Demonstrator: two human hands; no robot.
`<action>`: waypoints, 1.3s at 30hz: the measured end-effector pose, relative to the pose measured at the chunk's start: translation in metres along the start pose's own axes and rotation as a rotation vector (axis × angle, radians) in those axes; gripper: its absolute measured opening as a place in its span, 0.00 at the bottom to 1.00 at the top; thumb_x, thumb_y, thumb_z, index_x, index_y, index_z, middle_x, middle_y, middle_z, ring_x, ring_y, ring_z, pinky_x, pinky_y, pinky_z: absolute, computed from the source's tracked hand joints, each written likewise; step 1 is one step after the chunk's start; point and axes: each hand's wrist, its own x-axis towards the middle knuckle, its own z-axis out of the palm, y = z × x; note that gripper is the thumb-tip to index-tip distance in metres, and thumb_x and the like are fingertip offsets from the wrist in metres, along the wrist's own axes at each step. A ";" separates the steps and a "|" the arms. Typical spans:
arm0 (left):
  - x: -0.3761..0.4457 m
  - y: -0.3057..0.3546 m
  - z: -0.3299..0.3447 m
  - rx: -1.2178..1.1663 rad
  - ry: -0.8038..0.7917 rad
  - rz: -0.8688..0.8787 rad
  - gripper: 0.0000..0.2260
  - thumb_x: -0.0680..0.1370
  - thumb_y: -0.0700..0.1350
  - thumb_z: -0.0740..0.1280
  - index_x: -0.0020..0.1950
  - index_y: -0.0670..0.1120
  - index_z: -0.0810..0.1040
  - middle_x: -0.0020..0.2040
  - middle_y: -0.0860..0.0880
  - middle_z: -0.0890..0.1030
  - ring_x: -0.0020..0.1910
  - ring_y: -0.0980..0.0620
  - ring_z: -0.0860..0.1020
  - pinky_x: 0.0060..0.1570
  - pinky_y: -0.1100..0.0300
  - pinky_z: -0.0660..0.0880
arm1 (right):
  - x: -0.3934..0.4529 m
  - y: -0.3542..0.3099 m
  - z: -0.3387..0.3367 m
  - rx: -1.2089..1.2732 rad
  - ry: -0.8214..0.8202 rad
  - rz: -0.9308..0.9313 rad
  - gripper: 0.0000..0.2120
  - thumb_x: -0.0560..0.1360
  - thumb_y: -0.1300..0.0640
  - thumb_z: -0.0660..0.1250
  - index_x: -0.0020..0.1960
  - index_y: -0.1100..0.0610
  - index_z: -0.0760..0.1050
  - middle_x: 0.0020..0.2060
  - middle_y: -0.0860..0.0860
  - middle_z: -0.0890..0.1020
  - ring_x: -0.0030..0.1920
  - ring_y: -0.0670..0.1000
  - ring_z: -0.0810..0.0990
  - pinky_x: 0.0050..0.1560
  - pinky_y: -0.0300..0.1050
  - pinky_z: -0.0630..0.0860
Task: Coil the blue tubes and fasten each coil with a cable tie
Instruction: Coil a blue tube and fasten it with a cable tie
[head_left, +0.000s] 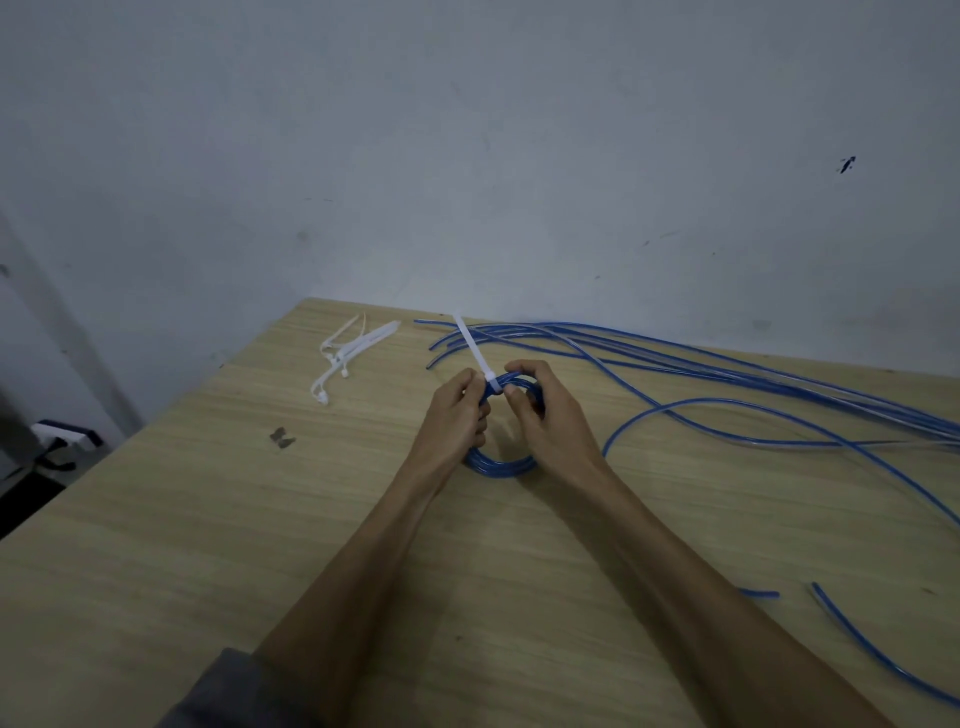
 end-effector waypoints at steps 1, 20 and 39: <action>0.000 0.000 0.000 0.001 0.009 -0.002 0.14 0.86 0.45 0.55 0.43 0.47 0.73 0.29 0.54 0.65 0.25 0.57 0.59 0.25 0.63 0.57 | -0.001 0.000 0.003 -0.044 -0.008 0.002 0.14 0.84 0.53 0.61 0.69 0.49 0.72 0.48 0.47 0.82 0.43 0.46 0.77 0.48 0.42 0.74; -0.026 0.019 -0.093 -0.025 0.017 0.063 0.15 0.87 0.45 0.52 0.46 0.43 0.71 0.36 0.50 0.64 0.29 0.56 0.58 0.30 0.61 0.57 | 0.014 -0.062 0.067 0.159 -0.095 0.028 0.11 0.83 0.54 0.63 0.59 0.56 0.82 0.53 0.48 0.84 0.53 0.45 0.80 0.51 0.33 0.73; -0.064 -0.005 -0.275 0.546 0.669 0.073 0.10 0.86 0.43 0.54 0.50 0.44 0.72 0.42 0.50 0.77 0.40 0.52 0.75 0.39 0.59 0.70 | 0.026 -0.132 0.258 0.112 -0.316 0.050 0.14 0.82 0.61 0.60 0.66 0.57 0.74 0.60 0.54 0.79 0.57 0.52 0.78 0.58 0.45 0.75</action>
